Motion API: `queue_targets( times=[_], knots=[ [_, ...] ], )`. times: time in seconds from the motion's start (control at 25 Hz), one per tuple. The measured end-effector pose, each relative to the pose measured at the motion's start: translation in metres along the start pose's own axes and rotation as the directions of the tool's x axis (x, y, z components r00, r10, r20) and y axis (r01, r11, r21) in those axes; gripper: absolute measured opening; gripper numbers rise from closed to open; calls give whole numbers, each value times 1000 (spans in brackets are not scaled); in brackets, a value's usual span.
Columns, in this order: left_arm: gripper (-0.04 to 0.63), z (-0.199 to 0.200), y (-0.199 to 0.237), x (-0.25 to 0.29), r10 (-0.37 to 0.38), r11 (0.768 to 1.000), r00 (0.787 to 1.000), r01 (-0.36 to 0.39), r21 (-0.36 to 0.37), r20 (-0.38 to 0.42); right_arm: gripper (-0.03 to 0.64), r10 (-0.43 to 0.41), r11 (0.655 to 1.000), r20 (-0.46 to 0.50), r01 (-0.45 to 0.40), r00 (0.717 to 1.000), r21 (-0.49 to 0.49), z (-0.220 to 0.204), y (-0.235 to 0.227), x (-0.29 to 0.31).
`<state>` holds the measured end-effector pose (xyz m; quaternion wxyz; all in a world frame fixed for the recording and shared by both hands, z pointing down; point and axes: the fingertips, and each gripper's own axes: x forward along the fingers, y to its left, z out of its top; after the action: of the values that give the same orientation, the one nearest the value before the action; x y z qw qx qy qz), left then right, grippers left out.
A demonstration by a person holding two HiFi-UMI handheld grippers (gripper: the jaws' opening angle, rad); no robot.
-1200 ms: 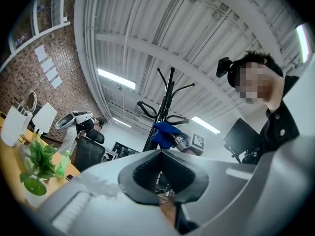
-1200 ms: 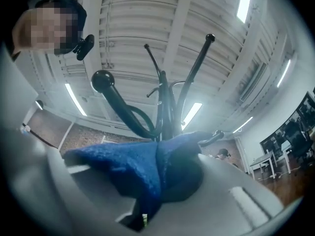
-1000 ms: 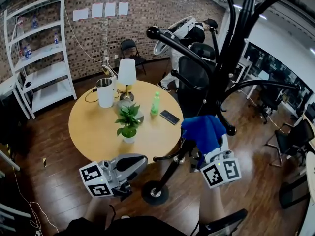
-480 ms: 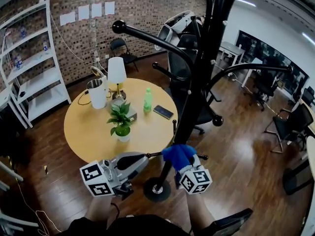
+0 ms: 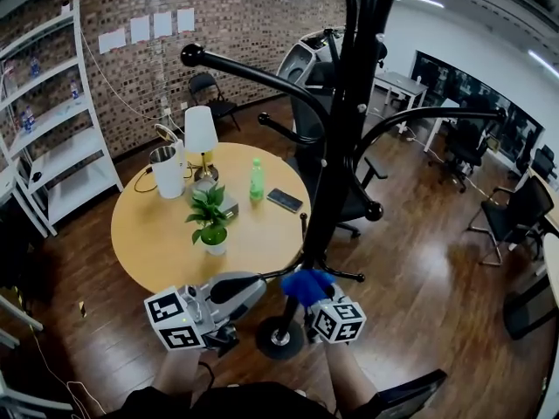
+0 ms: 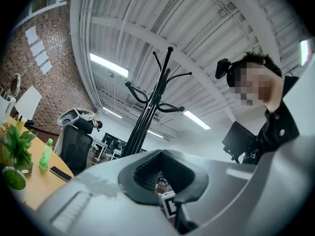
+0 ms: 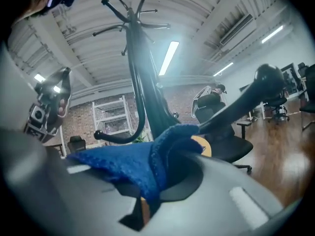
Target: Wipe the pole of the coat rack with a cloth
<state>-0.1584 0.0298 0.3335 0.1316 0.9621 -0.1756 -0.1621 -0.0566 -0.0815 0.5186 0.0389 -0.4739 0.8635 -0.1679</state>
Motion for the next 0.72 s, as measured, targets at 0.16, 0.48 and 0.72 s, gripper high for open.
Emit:
queue_targets(
  times=[0.16, 0.48, 0.72],
  knots=[
    [2, 5, 4, -7, 15, 1000, 1000, -15, 9, 14, 28, 38, 999, 132, -38, 990, 2, 57, 20, -5],
    [2, 13, 4, -21, 49, 998, 997, -51, 29, 51, 28, 180, 980, 356, -135, 917, -148, 205, 76, -22],
    [2, 22, 13, -37, 75, 996, 993, -79, 43, 90, 28, 240, 966, 473, -162, 848, -200, 273, 98, -32]
  ],
)
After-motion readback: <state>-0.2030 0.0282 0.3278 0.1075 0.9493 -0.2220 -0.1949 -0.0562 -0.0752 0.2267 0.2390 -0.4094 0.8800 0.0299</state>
